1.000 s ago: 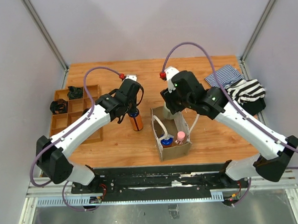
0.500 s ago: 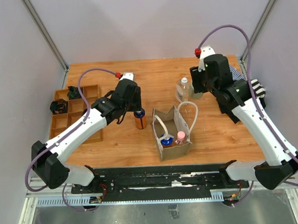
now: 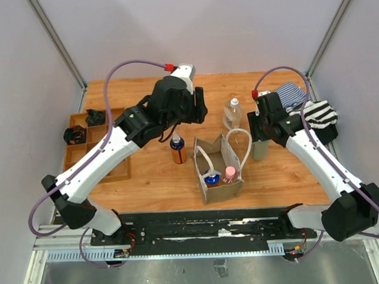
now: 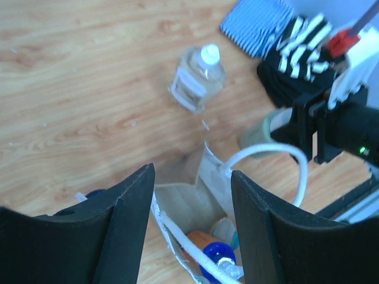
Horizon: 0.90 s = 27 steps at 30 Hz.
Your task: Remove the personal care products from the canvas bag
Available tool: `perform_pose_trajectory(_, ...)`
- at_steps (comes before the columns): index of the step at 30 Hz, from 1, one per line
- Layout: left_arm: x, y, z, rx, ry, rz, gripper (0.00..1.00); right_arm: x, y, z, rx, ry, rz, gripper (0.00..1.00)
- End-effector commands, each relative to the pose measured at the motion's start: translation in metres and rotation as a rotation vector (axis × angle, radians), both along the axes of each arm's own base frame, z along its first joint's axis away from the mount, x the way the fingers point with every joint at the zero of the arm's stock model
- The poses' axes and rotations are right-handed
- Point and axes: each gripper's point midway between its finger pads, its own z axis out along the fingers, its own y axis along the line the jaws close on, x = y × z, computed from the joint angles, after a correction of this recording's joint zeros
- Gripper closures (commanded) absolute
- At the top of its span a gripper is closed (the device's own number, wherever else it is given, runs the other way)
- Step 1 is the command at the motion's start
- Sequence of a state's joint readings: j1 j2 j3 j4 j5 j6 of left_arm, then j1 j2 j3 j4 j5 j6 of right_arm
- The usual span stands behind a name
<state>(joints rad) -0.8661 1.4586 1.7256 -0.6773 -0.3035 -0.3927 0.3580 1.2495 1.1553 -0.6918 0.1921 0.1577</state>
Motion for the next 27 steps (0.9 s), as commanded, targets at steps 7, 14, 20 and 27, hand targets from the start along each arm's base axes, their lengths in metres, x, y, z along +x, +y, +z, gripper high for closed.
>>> perform_pose_trajectory(7,-0.039,-0.064,-0.095,0.076,0.262,-0.283,0.44,0.002,-0.014,0.003,0.01,-0.026,-0.095,0.11)
perform_pose_trajectory(14,-0.067,-0.083,-0.136,0.174,0.328,-0.352,0.45,-0.041,0.028,0.09,0.13,-0.251,0.115,0.22)
perform_pose_trajectory(20,-0.083,-0.066,-0.159,0.202,0.38,-0.303,0.48,-0.095,0.077,0.114,0.248,-0.25,0.383,0.46)
perform_pose_trajectory(27,-0.1,-0.039,-0.164,0.158,0.413,-0.236,0.48,-0.13,0.112,0.084,0.282,-0.152,0.562,0.47)
